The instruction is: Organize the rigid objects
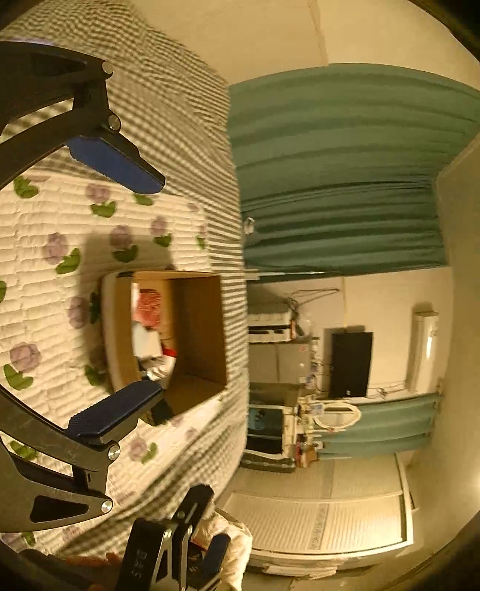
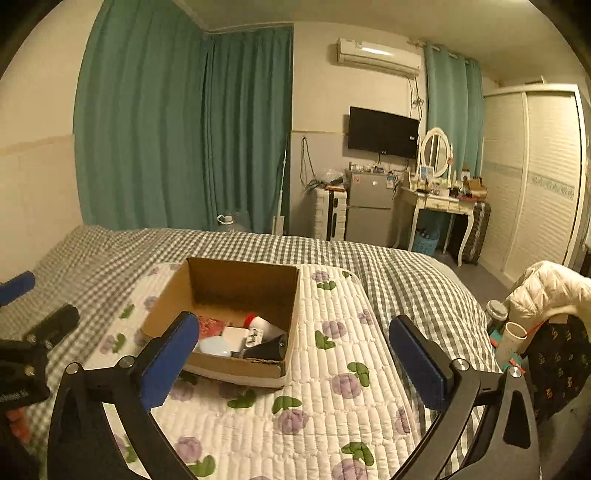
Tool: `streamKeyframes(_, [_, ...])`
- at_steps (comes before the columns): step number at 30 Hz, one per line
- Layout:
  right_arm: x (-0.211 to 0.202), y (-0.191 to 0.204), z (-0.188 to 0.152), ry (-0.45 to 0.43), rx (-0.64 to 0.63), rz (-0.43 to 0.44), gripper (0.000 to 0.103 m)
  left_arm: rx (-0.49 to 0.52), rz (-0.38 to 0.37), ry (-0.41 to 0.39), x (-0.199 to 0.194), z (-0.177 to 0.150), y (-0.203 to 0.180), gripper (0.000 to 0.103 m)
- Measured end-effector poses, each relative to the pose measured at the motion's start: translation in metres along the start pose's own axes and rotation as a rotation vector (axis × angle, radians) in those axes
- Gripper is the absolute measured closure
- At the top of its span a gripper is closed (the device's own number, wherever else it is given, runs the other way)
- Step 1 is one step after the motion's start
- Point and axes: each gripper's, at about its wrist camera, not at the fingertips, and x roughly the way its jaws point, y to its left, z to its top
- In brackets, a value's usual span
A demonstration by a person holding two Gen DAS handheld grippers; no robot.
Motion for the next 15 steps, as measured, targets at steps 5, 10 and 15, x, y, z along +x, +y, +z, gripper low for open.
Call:
streamKeyframes(5, [0.015,0.000,-0.024,0.050,0.002,0.000,0.000,-0.002,0.039,0.022,0.013,-0.011,-0.002,0.000])
streamKeyframes(10, [0.021,-0.001,-0.027,0.070,0.034,0.017,0.000,-0.005,0.021,0.037,0.013,-0.016,-0.001,0.000])
streamKeyframes(15, [0.018,-0.003,-0.026,0.060,0.043,0.021,0.000,0.012,0.017,0.045,0.014,-0.019,-0.005,0.000])
